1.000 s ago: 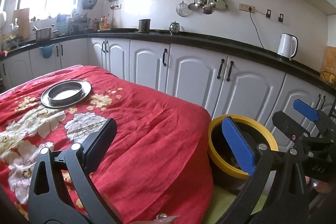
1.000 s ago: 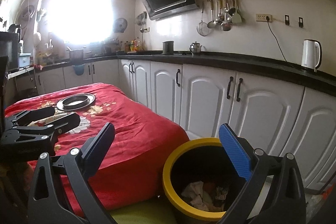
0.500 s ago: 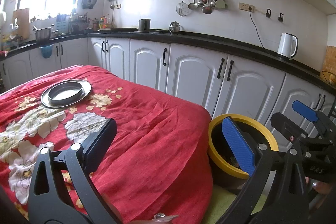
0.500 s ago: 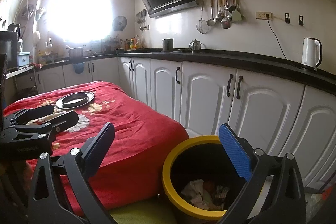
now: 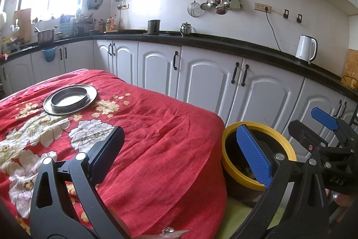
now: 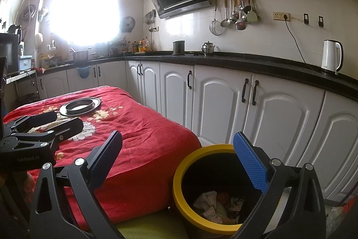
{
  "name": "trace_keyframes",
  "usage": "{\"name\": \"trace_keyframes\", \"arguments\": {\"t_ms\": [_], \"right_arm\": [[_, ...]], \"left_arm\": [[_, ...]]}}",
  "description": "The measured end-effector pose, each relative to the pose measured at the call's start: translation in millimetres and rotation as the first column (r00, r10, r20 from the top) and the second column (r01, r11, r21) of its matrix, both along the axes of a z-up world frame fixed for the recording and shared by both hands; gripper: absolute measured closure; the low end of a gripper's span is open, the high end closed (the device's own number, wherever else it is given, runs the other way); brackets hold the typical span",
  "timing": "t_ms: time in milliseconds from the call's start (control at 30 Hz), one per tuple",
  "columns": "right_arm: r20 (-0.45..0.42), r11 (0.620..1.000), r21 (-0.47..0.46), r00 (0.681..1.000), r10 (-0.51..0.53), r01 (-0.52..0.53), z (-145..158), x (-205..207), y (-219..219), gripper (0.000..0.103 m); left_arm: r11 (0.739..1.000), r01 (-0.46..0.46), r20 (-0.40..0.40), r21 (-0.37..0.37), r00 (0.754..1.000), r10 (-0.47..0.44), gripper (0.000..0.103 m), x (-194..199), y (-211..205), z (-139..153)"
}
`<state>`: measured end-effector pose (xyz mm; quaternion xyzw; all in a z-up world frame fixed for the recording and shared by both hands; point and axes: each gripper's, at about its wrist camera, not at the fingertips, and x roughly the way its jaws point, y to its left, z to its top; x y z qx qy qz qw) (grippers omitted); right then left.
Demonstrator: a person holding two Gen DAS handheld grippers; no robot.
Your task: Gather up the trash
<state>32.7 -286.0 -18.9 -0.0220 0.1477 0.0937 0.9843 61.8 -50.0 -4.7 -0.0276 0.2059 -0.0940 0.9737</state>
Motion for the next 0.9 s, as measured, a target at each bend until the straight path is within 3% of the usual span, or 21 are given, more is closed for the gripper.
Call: {"name": "trace_keyframes", "arguments": {"t_ms": [900], "right_arm": [[-0.005,1.000,-0.001,1.000,-0.008,0.008,-2.2,0.7,-1.6,0.006]], "left_arm": [[1.000,0.004,-0.025,-0.002,1.000,-0.004,0.011,3.1,0.0,-7.8]]}}
